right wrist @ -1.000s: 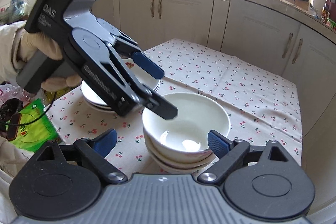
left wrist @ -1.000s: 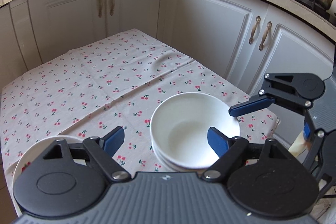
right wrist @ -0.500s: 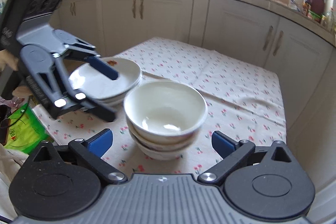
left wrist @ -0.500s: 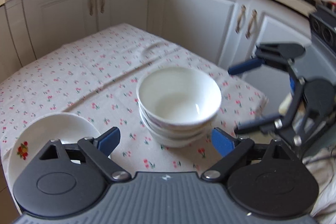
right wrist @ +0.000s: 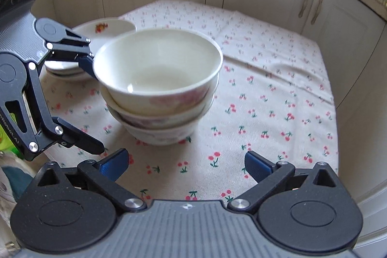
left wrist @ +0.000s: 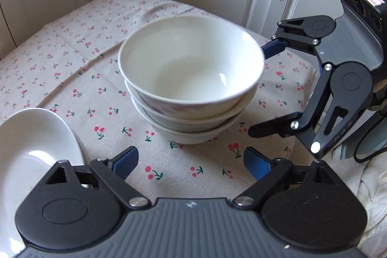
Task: Organize plates and bowls
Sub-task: 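Grip the bowl stack rim with the left gripper while the right gripper grips the opposite rim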
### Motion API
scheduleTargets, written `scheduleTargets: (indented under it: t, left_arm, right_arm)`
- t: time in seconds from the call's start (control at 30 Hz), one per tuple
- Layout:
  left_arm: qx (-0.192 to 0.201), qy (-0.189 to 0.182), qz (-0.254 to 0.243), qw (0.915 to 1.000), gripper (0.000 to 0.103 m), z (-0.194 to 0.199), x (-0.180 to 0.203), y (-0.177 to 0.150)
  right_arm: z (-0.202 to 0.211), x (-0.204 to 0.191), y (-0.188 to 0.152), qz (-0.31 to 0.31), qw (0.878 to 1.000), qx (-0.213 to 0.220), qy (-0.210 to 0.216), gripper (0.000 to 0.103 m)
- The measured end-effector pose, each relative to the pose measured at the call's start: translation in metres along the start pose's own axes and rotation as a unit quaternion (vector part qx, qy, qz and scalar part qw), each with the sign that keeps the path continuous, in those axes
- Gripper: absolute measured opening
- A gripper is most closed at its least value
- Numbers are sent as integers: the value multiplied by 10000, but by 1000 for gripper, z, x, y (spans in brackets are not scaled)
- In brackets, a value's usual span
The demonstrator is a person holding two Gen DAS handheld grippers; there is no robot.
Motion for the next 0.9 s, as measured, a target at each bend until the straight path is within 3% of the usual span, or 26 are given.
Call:
scheduleTargets:
  t: [0.17, 0.3, 0.6, 0.9]
  left_arm:
    - [-134, 17, -175, 9998, 94, -11, 3, 4]
    - [-235, 200, -406, 9987, 100, -19, 5, 6]
    - [-452, 93, -561, 9974, 103, -24, -1, 11]
    - [-206, 102, -715, 9972, 100, -16, -16, 23]
  right_arm:
    - [-15, 0, 0, 120, 9998, -141, -41, 103]
    - [-23, 0, 0, 133, 9996, -188, 134, 103]
    - [-25, 3, 2, 310, 9991, -79, 276, 103]
    - [-23, 1, 12, 865, 9958, -78, 301, 101]
Point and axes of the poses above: each gripper's, at about its wrist camera, not at the fingertips, and z roughly against the way its jaws point, x to its right, y to its top, the point moved 7 cm from there along -z, roughly the way its jaws point, and after that the axes turned 14 degrees about -x, right-handed, at the moved point
